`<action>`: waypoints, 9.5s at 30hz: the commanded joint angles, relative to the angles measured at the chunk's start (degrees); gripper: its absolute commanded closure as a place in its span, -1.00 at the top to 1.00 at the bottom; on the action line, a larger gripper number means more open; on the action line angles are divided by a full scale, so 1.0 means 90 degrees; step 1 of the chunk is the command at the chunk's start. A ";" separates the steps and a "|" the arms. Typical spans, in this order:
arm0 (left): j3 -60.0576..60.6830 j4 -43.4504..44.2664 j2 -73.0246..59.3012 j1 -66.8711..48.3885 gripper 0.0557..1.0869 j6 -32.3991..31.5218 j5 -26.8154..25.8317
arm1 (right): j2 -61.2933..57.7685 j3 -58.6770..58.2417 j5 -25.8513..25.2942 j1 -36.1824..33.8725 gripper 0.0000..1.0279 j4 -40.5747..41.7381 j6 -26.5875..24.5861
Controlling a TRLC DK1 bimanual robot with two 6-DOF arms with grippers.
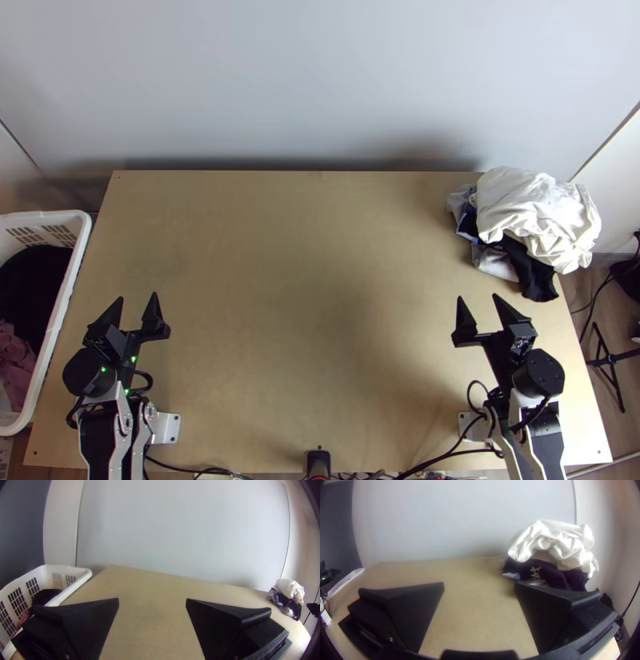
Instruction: Fold the t-shirt
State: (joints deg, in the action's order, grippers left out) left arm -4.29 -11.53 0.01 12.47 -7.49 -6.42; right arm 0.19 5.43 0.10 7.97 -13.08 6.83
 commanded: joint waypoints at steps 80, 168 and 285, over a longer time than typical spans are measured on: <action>-0.5665 -0.0047 -0.5695 -0.0438 0.90 -0.0291 0.0576 | -0.6017 0.5471 -0.0030 -0.0055 0.91 0.0370 -0.0232; -0.9376 0.0549 -1.5167 0.5470 0.90 0.0959 0.0566 | -0.8116 0.6467 -0.0939 0.1585 0.91 -0.0148 -0.0984; -1.1886 -0.4178 -1.1056 -0.5253 -0.93 -0.1629 0.1162 | -0.6241 0.4523 -0.1173 0.0541 0.90 0.0604 -0.0944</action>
State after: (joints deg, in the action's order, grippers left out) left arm -111.24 -45.67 -97.73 -23.92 -19.40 2.87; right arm -54.37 44.86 -10.50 15.81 -8.56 -1.56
